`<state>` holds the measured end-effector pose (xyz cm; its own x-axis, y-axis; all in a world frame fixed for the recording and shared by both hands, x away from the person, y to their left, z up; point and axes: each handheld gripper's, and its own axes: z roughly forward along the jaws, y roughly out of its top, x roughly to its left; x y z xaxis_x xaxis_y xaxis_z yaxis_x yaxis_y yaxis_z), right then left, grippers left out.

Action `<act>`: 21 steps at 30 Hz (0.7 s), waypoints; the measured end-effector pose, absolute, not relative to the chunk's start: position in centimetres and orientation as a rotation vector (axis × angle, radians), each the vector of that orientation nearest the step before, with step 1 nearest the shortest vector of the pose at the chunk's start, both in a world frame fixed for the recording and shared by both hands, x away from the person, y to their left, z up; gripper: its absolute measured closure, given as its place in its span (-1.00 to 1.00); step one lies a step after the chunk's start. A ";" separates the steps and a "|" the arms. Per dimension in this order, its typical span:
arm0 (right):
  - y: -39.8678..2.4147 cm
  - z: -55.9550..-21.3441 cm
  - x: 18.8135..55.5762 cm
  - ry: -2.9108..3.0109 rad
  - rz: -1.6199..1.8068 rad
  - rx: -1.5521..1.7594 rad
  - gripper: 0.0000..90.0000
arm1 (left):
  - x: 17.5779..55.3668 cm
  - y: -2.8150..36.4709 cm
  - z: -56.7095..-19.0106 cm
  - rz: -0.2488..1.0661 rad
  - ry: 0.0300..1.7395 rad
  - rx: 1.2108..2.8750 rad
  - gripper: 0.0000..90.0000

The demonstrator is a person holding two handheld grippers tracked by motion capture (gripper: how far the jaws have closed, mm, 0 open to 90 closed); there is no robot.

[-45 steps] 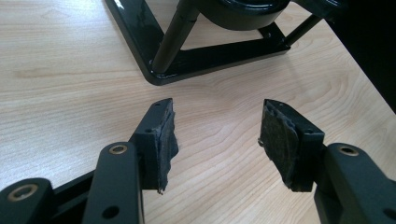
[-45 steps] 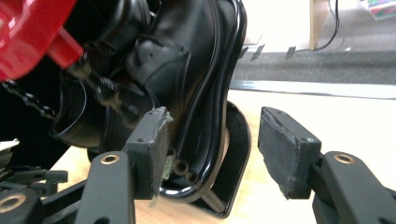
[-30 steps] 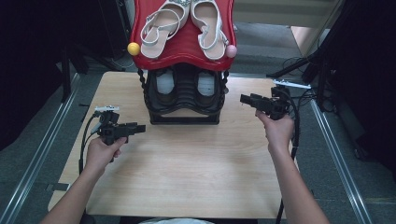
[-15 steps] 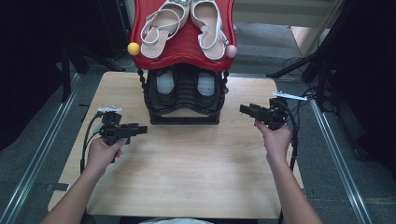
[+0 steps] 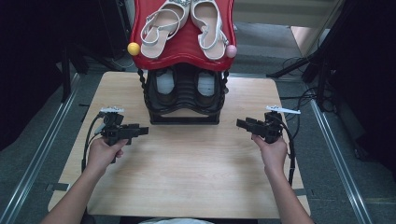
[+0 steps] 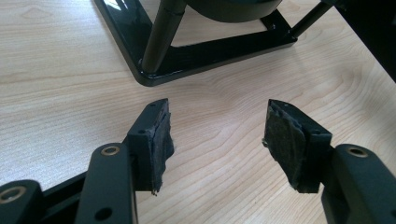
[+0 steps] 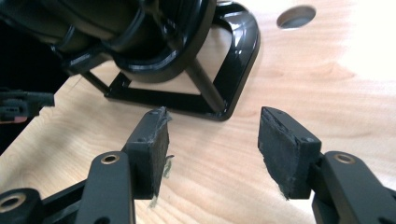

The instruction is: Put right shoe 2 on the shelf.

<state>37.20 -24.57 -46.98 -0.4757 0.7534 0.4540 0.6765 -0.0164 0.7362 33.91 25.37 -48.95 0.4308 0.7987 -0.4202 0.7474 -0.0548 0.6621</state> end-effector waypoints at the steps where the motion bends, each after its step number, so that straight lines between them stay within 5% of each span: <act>1: -24.6 -47.2 37.1 2.150 1.535 1.568 0.00 | 33.9 25.3 -49.0 0.076 1.326 1.805 -0.11; 21: -22.1 -49.4 36.8 2.276 1.507 1.515 -0.01 | 34.1 24.6 -49.4 0.072 1.303 1.847 -0.17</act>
<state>36.80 -22.11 -49.41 -0.5289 0.7169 0.4542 0.6979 0.0628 0.7135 34.12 24.59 -49.38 0.4547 0.7950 -0.4016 0.7457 -0.0932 0.6597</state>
